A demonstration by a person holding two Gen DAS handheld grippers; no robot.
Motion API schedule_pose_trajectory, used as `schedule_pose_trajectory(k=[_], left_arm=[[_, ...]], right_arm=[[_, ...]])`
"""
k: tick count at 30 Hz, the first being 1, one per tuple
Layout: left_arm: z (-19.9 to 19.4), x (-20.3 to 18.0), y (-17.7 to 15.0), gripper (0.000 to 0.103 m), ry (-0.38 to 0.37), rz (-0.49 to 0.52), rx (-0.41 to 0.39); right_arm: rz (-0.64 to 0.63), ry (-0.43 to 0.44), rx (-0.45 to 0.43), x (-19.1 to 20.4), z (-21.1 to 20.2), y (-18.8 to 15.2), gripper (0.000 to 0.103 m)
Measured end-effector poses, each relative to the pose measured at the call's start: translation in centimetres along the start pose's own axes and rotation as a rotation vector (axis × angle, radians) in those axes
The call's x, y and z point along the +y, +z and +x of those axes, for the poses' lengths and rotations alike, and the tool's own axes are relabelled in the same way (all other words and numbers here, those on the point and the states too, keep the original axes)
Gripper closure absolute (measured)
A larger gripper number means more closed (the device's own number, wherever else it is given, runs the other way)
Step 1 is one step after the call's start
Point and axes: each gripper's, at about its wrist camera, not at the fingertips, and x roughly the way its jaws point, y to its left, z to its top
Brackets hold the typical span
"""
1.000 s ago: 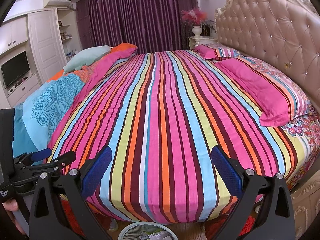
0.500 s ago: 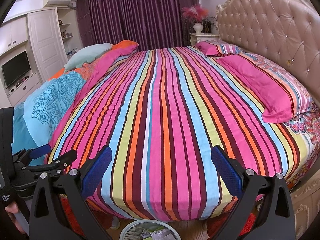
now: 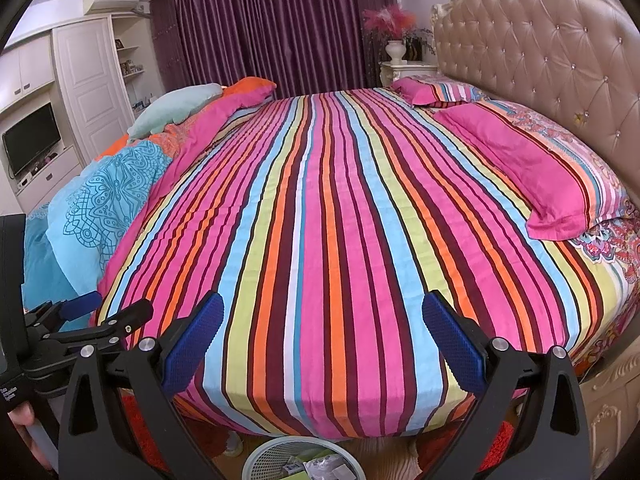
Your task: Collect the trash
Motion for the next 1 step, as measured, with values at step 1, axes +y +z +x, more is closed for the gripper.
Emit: schedule_pose_trajectory(k=[1], left_arm=[[0.03, 0.03, -0.02, 0.012, 0.001, -0.003, 0.002]], right_arm=[[0.0, 0.0, 0.0, 0.0, 0.0, 0.0, 0.008]])
